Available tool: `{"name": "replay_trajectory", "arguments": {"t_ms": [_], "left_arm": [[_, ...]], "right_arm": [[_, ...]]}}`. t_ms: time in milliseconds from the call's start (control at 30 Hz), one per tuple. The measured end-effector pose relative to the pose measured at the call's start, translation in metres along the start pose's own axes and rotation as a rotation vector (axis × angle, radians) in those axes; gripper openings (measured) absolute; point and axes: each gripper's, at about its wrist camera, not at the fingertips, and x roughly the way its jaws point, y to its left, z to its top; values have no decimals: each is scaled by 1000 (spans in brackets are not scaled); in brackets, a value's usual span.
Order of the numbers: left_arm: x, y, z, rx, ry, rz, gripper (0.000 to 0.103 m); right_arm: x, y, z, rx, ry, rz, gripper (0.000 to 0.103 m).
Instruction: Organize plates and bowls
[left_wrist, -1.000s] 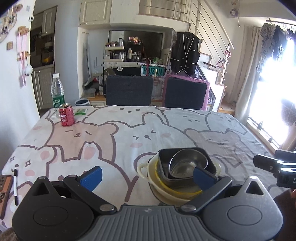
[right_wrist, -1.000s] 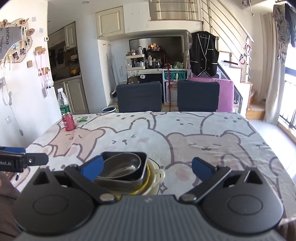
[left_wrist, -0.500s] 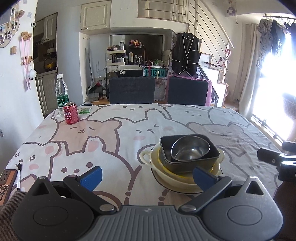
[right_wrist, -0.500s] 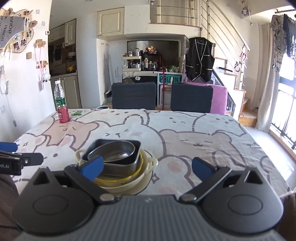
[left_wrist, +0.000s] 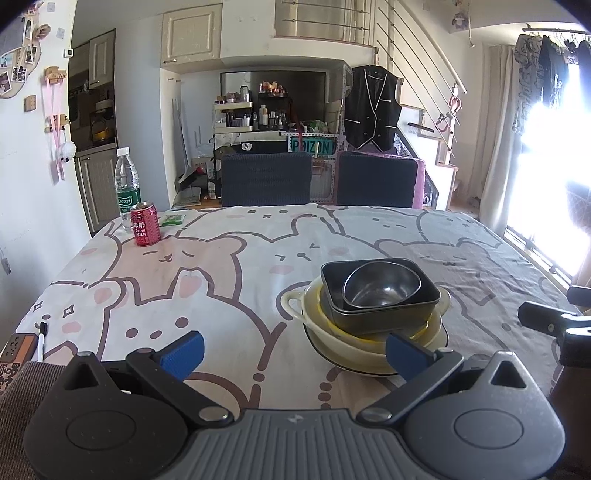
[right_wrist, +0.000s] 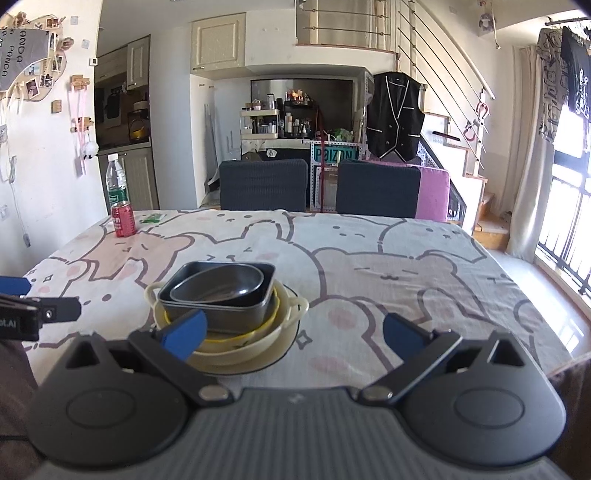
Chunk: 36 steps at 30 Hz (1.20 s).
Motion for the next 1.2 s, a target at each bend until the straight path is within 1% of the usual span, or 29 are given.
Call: {"name": "replay_trajectory", "arguments": {"t_ms": [500,1200], "left_arm": [[-2,1,-1,-8,-3,-11,103],[-3,1,-1,-7,-1,-15,103]], "right_arm": [[0,-1,-4,7,-2,-11,103],[0,1,-5,5,-13,2,103]]}}
